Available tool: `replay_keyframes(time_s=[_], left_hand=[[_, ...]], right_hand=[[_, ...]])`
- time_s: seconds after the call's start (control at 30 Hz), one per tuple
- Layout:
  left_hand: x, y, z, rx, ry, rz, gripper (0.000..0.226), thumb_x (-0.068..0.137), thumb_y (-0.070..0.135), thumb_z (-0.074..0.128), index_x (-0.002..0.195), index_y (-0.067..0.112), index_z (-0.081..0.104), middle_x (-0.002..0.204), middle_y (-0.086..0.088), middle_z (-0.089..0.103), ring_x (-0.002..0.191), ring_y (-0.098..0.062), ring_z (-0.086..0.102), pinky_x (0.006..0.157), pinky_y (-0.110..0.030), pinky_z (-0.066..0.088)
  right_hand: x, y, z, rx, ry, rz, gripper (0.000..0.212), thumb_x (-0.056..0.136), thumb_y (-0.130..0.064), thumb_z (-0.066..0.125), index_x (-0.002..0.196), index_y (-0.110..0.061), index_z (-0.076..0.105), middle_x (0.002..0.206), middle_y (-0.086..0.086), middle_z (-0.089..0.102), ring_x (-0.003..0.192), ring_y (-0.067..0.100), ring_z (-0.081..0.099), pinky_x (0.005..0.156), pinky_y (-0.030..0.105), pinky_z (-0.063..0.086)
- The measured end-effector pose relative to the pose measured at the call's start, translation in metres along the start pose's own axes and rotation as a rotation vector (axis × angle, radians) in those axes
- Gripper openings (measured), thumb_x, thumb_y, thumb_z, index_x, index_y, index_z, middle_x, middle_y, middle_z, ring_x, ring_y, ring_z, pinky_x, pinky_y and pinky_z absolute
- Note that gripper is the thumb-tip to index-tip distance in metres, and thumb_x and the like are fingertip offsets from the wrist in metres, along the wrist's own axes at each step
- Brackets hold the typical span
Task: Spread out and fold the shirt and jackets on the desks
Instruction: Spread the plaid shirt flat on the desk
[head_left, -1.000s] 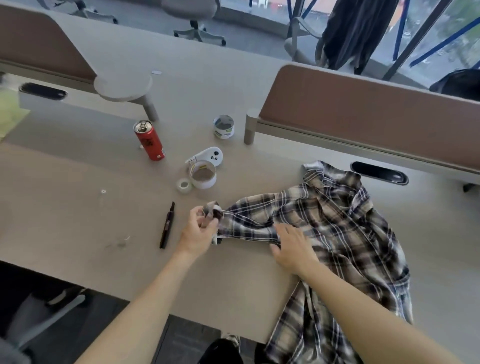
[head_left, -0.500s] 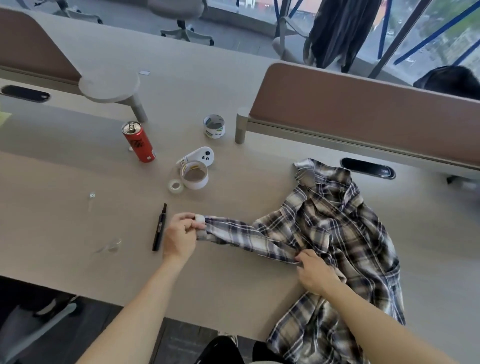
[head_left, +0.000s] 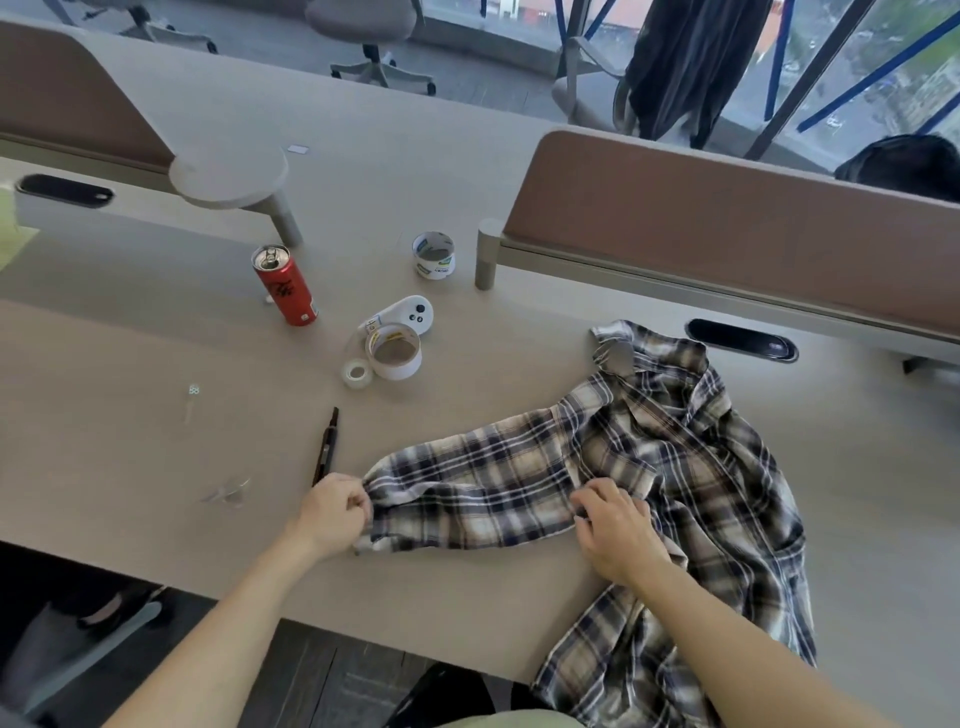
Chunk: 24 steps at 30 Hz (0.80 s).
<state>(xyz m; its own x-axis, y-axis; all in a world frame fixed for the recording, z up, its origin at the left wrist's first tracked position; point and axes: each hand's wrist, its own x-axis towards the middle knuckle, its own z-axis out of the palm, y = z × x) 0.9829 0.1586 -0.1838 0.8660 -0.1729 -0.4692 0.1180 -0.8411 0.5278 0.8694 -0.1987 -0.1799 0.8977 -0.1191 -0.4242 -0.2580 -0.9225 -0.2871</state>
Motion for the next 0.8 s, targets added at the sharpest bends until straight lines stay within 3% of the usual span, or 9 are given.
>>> replay_keyframes(time_s=[0.07,0.2,0.33,0.4,0.53,0.67,0.8], left_hand=[[0.007,0.010,0.007,-0.088,0.118,-0.105,0.018,0.080,0.003,0.064,0.077,0.017,0.054,0.092,-0.007,0.058,0.098,-0.033,0.059,0.075,-0.030,0.039],[0.019,0.007,0.026,-0.263,0.148,-0.382,0.046,0.079,0.024,0.079,0.111,0.015,0.049,0.105,-0.008,0.061,0.099,-0.031,0.062,0.087,-0.036,0.051],[0.017,0.006,0.024,-0.673,0.343,-0.375,0.015,0.087,0.009,0.069,0.097,0.015,0.058,0.097,-0.004,0.063,0.093,-0.026,0.059,0.078,-0.030,0.045],[0.019,0.004,0.015,-0.713,0.371,-0.340,0.010,0.090,0.016,0.068,0.097,0.015,0.061,0.097,-0.004,0.063,0.098,-0.028,0.060,0.083,-0.032,0.043],[0.013,0.003,0.011,-0.284,0.064,-0.389,0.070,0.087,0.037,0.075,0.139,0.005,0.041,0.131,-0.012,0.053,0.123,-0.030,0.052,0.095,-0.032,0.039],[0.008,0.007,0.030,-0.370,0.055,-0.341,0.057,0.084,0.027,0.079,0.128,0.007,0.050,0.118,-0.008,0.060,0.103,-0.023,0.057,0.089,-0.030,0.047],[0.001,0.008,0.018,-0.782,0.243,-0.261,0.018,0.095,0.005,0.059,0.108,0.018,0.056,0.098,-0.007,0.059,0.078,-0.017,0.054,0.067,-0.029,0.045]], right_hand=[[0.010,-0.011,-0.007,-0.008,-0.003,-0.023,0.032,0.102,-0.029,0.043,0.132,-0.026,0.053,0.135,-0.006,0.043,0.125,0.020,0.047,0.110,0.043,0.030],[0.022,-0.034,-0.011,-0.078,-0.182,-0.041,0.044,0.102,-0.031,0.040,0.146,-0.027,0.042,0.150,-0.004,0.035,0.135,0.024,0.038,0.113,0.045,0.031],[0.016,-0.036,0.004,-0.170,-0.355,-0.001,0.054,0.103,-0.039,0.039,0.155,-0.030,0.026,0.165,0.000,0.013,0.148,0.029,0.021,0.117,0.051,0.025],[0.010,-0.032,0.011,-0.216,-0.398,0.000,0.057,0.103,-0.039,0.040,0.157,-0.030,0.021,0.167,0.000,0.005,0.151,0.029,0.014,0.117,0.053,0.023],[0.007,-0.029,0.017,-0.247,-0.392,-0.013,0.060,0.103,-0.039,0.040,0.158,-0.030,0.017,0.168,0.000,-0.002,0.152,0.029,0.008,0.118,0.054,0.024],[0.011,-0.031,0.016,-0.194,-0.405,0.027,0.060,0.103,-0.041,0.039,0.158,-0.031,0.019,0.168,-0.001,-0.001,0.152,0.028,0.007,0.118,0.054,0.022],[0.013,-0.032,0.014,-0.192,-0.413,0.044,0.058,0.103,-0.041,0.038,0.158,-0.031,0.020,0.168,-0.002,0.001,0.152,0.027,0.010,0.118,0.055,0.019]])
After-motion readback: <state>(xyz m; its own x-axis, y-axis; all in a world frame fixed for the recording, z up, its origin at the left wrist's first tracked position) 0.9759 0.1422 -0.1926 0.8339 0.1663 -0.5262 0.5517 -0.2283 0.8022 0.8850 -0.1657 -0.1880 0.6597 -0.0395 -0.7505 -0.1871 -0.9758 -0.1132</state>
